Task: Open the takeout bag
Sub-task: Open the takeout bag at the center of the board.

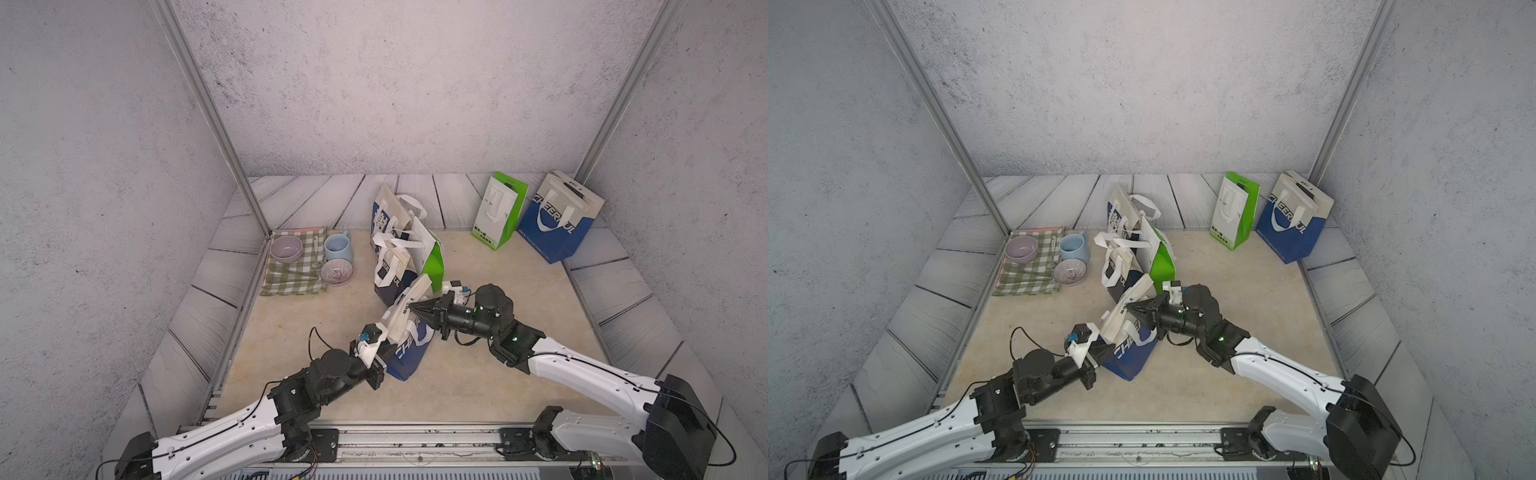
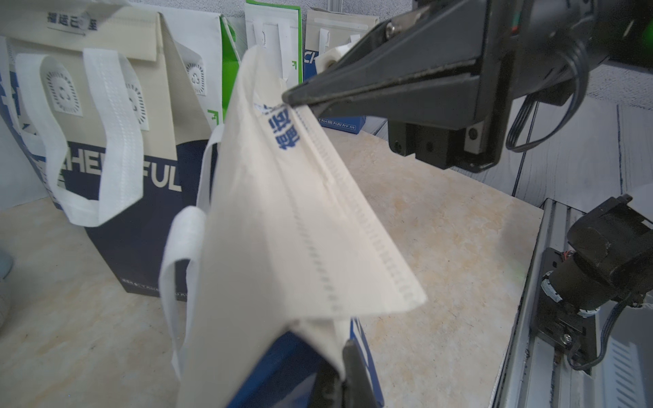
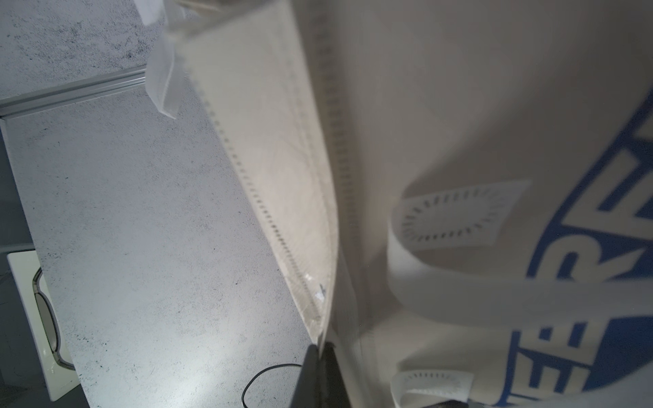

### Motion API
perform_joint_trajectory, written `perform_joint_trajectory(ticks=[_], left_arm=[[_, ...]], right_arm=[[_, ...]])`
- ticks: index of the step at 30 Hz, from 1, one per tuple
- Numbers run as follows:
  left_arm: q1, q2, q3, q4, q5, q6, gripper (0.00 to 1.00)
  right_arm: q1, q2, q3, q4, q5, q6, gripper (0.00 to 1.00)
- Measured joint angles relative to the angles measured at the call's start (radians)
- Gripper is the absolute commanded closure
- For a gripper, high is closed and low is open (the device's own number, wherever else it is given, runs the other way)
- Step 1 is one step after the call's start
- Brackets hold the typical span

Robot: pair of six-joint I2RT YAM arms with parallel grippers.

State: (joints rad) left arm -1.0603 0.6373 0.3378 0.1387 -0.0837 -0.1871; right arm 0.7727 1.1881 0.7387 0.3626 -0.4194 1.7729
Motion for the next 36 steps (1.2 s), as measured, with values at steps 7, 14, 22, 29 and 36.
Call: perform_joint_trajectory(ticks=[7, 14, 22, 29, 36], left_arm=[[0.0, 0.011, 0.0, 0.006, 0.001, 0.0, 1.0], [0.0, 0.011, 0.001, 0.006, 0.002, 0.0, 1.0], [0.0, 0.013, 0.001, 0.005, 0.006, 0.0, 1.0], [0.0, 0.018, 0.001, 0.008, 0.006, 0.0, 1.0], [0.0, 0.016, 0.002, 0.008, 0.006, 0.0, 1.0]], right_arm=[[-0.005, 0.031, 0.0, 0.055, -0.021, -0.004, 0.8], [-0.009, 0.035, 0.0, 0.078, -0.028, -0.012, 0.69], [-0.009, 0.061, 0.001, 0.085, -0.043, -0.021, 0.7], [0.001, 0.08, 0.001, 0.099, -0.045, -0.028, 0.82], [0.011, 0.093, 0.0, 0.104, -0.046, -0.035, 1.0]])
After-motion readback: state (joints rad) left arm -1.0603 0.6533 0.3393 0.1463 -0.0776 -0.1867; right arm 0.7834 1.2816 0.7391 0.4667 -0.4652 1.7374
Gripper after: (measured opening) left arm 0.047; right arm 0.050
